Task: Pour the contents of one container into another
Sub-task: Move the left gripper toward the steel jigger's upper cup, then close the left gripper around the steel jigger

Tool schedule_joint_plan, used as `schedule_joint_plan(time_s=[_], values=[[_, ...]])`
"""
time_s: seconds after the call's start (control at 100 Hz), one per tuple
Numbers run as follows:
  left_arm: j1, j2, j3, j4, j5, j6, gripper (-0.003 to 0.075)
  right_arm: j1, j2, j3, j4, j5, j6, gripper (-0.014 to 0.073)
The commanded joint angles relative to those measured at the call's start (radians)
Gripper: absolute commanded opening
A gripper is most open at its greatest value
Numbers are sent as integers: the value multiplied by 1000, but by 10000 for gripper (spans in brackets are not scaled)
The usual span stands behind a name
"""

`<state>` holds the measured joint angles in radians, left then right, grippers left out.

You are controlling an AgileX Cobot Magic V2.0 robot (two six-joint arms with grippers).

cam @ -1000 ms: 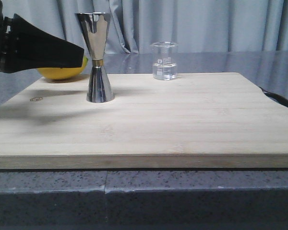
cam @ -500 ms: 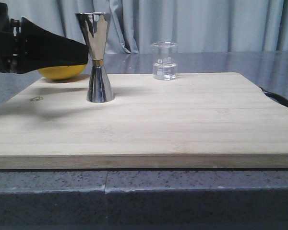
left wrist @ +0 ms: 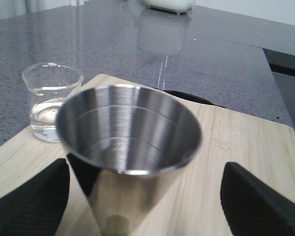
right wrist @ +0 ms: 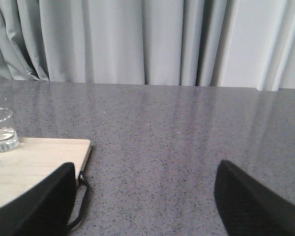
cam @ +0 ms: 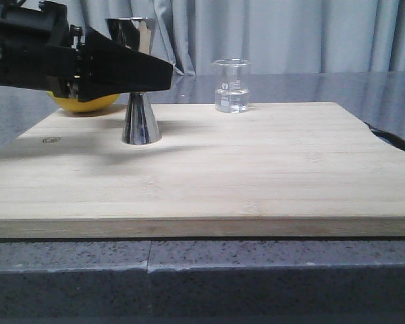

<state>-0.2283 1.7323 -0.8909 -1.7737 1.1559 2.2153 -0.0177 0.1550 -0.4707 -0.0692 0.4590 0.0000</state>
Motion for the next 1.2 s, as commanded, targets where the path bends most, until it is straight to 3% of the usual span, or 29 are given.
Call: schedule_joint_plan(time_s=[0.0, 0.32, 0.86, 1.19], values=[[-14, -21, -42, -76, 111, -13, 571, -2, 21, -35, -10, -72, -10, 528], [-14, -21, -42, -76, 111, -13, 362, -2, 21, -35, -10, -72, -10, 528], [-14, -21, -42, -76, 111, -13, 217, -2, 21, -35, -10, -72, -10, 528], [-16, -61, -59, -76, 111, -15, 207, -2, 21, -35, -10, -72, -10, 528]])
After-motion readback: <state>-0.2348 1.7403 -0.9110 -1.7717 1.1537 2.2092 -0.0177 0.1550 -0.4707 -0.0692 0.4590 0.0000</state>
